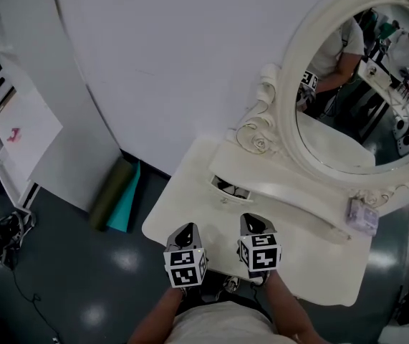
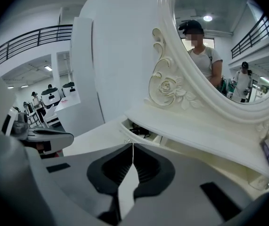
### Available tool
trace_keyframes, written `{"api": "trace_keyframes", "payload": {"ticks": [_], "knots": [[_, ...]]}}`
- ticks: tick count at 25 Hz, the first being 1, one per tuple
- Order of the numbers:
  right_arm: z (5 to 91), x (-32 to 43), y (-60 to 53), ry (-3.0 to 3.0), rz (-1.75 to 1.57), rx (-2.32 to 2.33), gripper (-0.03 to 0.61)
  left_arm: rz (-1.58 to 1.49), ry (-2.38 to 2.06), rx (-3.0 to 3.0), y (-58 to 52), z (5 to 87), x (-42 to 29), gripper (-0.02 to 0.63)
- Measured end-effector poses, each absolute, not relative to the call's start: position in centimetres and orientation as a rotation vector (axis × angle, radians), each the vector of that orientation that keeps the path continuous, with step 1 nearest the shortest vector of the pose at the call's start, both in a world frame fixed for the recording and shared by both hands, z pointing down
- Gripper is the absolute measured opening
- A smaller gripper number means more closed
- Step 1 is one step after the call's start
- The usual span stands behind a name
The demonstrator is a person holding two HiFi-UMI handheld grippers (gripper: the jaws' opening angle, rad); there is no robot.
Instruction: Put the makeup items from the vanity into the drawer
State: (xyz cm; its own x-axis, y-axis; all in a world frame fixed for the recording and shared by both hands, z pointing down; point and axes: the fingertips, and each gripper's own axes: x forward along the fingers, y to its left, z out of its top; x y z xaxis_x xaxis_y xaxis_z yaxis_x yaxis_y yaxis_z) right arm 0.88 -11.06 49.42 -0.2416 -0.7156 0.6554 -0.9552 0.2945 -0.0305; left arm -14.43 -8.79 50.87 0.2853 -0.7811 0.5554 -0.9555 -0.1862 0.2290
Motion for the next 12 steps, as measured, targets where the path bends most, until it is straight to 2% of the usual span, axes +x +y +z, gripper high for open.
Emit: {"api": "trace_keyframes", "payload": {"ticks": [12], "knots": [[48.6, 3.4, -8.4, -1.906, 0.643, 1.758, 0.017, 0.488, -1.367, 2.201, -10.1, 50.3, -12.9, 0.008]]}}
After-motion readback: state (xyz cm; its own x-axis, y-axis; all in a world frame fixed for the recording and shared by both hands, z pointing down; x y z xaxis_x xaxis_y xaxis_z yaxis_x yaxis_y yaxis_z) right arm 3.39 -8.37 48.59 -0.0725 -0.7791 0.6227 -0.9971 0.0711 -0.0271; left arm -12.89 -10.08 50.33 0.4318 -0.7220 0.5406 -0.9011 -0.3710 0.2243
